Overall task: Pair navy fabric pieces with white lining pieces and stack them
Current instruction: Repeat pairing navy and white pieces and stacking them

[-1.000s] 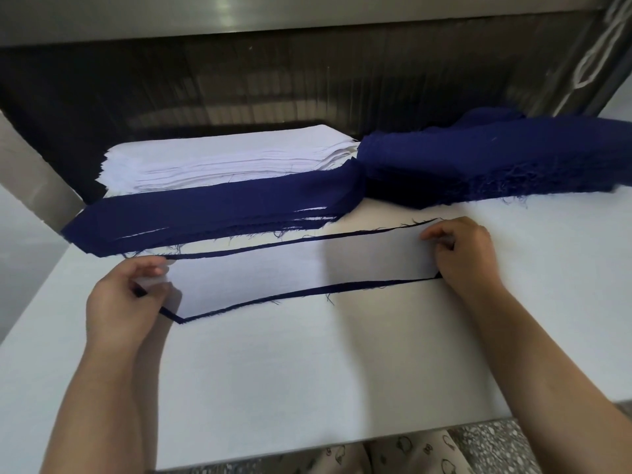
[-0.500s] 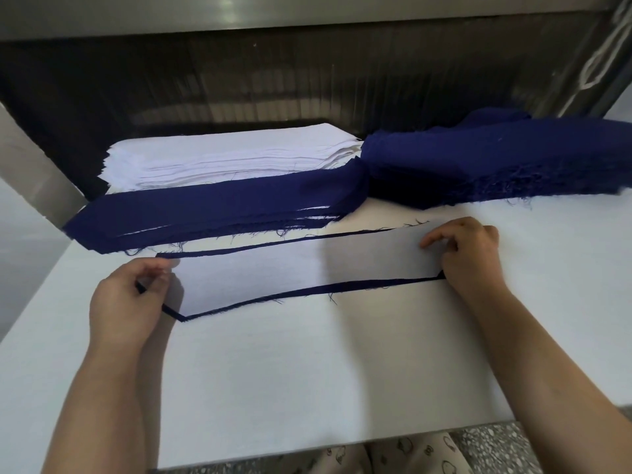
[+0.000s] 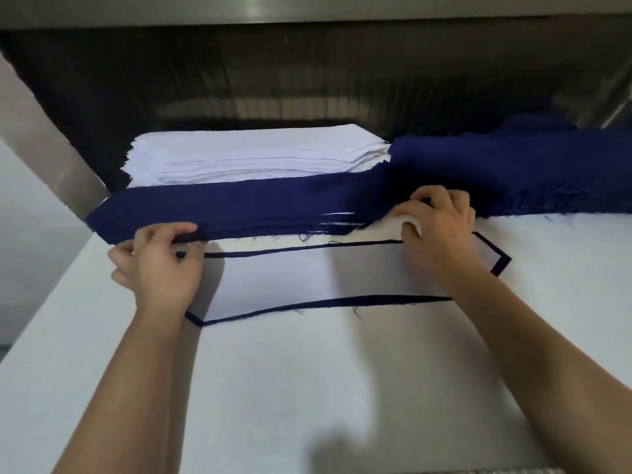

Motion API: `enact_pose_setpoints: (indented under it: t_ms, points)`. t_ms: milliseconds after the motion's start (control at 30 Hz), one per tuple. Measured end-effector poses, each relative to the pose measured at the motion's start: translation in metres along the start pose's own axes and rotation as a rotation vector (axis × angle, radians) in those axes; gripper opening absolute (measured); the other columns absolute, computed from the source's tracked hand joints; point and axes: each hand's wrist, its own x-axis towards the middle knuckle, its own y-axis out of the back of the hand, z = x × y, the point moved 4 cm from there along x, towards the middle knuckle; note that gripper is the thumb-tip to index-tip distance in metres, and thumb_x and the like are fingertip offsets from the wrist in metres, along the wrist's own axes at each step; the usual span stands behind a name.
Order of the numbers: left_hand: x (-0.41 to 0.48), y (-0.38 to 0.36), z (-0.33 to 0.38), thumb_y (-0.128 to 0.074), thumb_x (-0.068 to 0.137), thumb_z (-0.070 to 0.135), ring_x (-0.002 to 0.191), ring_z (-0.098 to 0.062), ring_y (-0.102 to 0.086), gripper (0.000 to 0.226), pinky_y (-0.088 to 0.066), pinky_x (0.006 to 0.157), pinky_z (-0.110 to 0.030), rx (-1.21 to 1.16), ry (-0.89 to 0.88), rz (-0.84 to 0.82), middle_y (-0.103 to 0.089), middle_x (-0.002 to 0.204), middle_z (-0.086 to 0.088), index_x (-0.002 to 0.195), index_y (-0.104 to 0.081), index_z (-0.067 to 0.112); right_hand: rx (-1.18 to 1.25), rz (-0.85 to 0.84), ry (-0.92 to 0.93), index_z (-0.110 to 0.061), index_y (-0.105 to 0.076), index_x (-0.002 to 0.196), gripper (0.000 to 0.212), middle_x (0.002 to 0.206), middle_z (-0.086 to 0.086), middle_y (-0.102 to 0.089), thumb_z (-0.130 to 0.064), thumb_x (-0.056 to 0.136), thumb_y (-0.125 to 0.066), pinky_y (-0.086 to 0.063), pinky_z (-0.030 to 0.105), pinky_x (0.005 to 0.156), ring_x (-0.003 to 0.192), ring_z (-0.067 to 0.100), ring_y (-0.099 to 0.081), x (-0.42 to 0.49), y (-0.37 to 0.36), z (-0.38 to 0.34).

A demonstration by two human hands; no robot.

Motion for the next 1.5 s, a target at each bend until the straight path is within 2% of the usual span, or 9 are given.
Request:
enact_pose_setpoints:
  t_ms: [200, 367, 600, 733, 1033, 1133, 1300, 1367, 1500]
  points:
    - [0.048, -0.016, 0.018, -0.057, 0.092, 0.025, 0.129, -0.034, -0.026, 0.03, -0.018, 0.104, -0.041, 0.083, -0.058, -0.016, -0.047, 0.137, -0.007, 0.121, -0.061, 0.021, 0.162, -0.107, 0.085, -0.011, -0.046, 0.137, 0.046, 0.144, 0.011, -0.038, -0.006, 0.091, -0.047, -0.017, 0.029, 0.108, 0.131, 0.029, -0.029, 0.059, -0.02, -0.029]
    - [0.093, -0.037, 0.033, -0.048, 0.097, 0.031, 0.135, -0.031, -0.021, 0.038, -0.014, 0.108, -0.043, 0.169, -0.111, -0.076, -0.039, 0.148, -0.004, 0.134, -0.051, 0.022, 0.251, -0.177, 0.027, -0.012, -0.026, 0.147, 0.052, 0.155, 0.013, -0.018, -0.012, 0.097, -0.041, -0.012, 0.031, 0.114, 0.142, 0.029, -0.013, 0.104, -0.041, -0.043]
    - [0.133, -0.069, 0.042, -0.027, 0.101, 0.046, 0.142, -0.029, -0.011, 0.047, -0.01, 0.112, -0.046, 0.295, -0.143, -0.207, -0.024, 0.157, -0.002, 0.145, -0.036, 0.03, 0.044, -0.228, -0.003, -0.018, -0.014, 0.15, 0.053, 0.155, 0.017, -0.009, -0.031, 0.101, -0.03, -0.005, 0.036, 0.114, 0.144, 0.03, 0.001, 0.144, -0.066, -0.043]
    - [0.139, -0.079, 0.037, -0.022, 0.101, 0.049, 0.14, -0.028, -0.013, 0.048, -0.013, 0.109, -0.045, 0.358, -0.135, -0.287, -0.024, 0.155, -0.001, 0.142, -0.037, 0.029, -0.046, -0.267, 0.015, -0.017, -0.022, 0.148, 0.05, 0.15, 0.016, -0.024, -0.035, 0.101, -0.025, -0.011, 0.04, 0.115, 0.141, 0.031, -0.012, 0.152, -0.075, -0.043]
    - [0.138, -0.079, 0.037, -0.036, 0.099, 0.044, 0.138, -0.03, -0.015, 0.046, -0.015, 0.106, -0.044, 0.334, -0.159, -0.23, -0.029, 0.153, 0.006, 0.139, -0.042, 0.022, -0.103, -0.185, 0.078, -0.012, -0.032, 0.143, 0.047, 0.15, 0.005, -0.031, -0.024, 0.097, -0.033, -0.011, 0.041, 0.115, 0.139, 0.028, -0.019, 0.151, -0.074, -0.045]
    - [0.136, -0.073, 0.039, -0.045, 0.098, 0.038, 0.135, -0.032, -0.018, 0.044, -0.016, 0.105, -0.044, 0.264, -0.174, -0.167, -0.033, 0.151, 0.006, 0.137, -0.045, 0.02, -0.024, -0.094, 0.053, -0.018, -0.037, 0.142, 0.049, 0.152, -0.003, -0.03, -0.016, 0.093, -0.041, -0.015, 0.04, 0.107, 0.135, 0.029, -0.021, 0.148, -0.067, -0.043]
    - [0.13, -0.057, 0.042, -0.056, 0.093, 0.024, 0.128, -0.034, -0.027, 0.036, -0.02, 0.098, -0.042, 0.192, -0.236, -0.012, -0.047, 0.142, 0.002, 0.128, -0.056, 0.019, 0.171, 0.18, 0.094, -0.013, -0.061, 0.124, 0.032, 0.134, -0.003, -0.054, -0.01, 0.096, -0.046, -0.031, 0.03, 0.092, 0.113, 0.026, -0.041, 0.141, -0.046, -0.046]
    - [0.127, -0.048, 0.043, -0.058, 0.092, 0.019, 0.122, -0.034, -0.034, 0.028, -0.023, 0.094, -0.043, 0.175, -0.26, 0.073, -0.055, 0.134, -0.001, 0.12, -0.063, 0.018, 0.235, 0.229, 0.089, -0.01, -0.065, 0.119, 0.028, 0.127, -0.001, -0.058, -0.012, 0.097, -0.046, -0.037, 0.025, 0.089, 0.109, 0.023, -0.045, 0.137, -0.039, -0.046]
    - [0.116, -0.034, 0.045, -0.056, 0.094, 0.015, 0.107, -0.029, -0.052, 0.018, -0.029, 0.094, -0.04, 0.099, -0.311, 0.156, -0.064, 0.118, -0.005, 0.106, -0.069, 0.014, 0.362, 0.276, 0.019, -0.011, -0.067, 0.113, 0.024, 0.125, -0.003, -0.056, -0.015, 0.096, -0.05, -0.037, 0.015, 0.082, 0.109, 0.014, -0.051, 0.127, -0.025, -0.041]
